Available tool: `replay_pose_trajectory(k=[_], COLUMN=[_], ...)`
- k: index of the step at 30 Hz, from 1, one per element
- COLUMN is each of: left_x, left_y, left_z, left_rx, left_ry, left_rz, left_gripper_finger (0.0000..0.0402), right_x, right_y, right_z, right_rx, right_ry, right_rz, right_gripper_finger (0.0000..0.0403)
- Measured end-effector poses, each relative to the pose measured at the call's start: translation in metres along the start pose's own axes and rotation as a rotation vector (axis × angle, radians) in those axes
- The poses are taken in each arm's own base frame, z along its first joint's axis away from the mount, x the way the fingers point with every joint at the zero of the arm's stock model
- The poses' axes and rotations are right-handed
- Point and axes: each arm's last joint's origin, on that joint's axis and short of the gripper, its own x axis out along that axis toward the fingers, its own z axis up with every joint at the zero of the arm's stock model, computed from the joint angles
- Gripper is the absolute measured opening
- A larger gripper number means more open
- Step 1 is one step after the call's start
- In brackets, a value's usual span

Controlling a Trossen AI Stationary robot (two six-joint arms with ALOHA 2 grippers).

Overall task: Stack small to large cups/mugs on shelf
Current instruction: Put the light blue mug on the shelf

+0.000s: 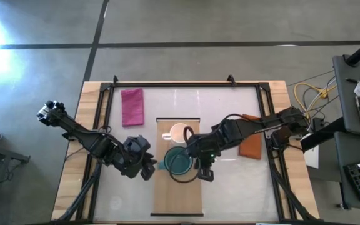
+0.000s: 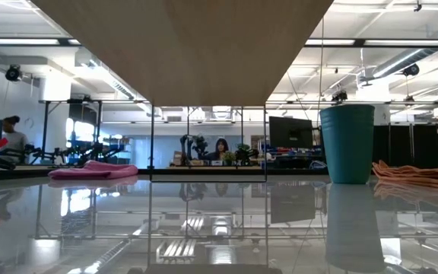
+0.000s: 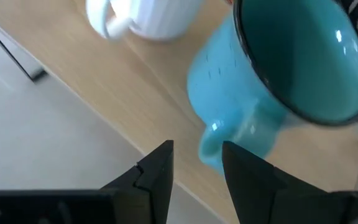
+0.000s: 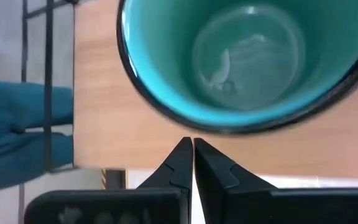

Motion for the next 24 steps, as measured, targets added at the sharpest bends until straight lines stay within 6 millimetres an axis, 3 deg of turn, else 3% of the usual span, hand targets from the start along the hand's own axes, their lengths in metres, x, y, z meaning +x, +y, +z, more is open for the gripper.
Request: replay_pose_trajectory(k=[11, 24], left_x=[-0.003, 0.037], left_y=[-0.013, -0.027], left_z=[-0.006, -0.023], left_rx=[-0.032, 0.020], left_ry=[0.049, 0.078], left_rz=[-0.127, -0.059], left_gripper_finger=[0.0122, 0.0122], right_x=[-0.001, -0.004], right_y=[-0.008, -0.017], right_z=[-0.003, 0.000], right_rx=[-0.003, -0.023], right_ry=[0.027, 0.018], right_rz=[-0.095, -0.120], right_gripper_finger=[0.0009, 0.0009])
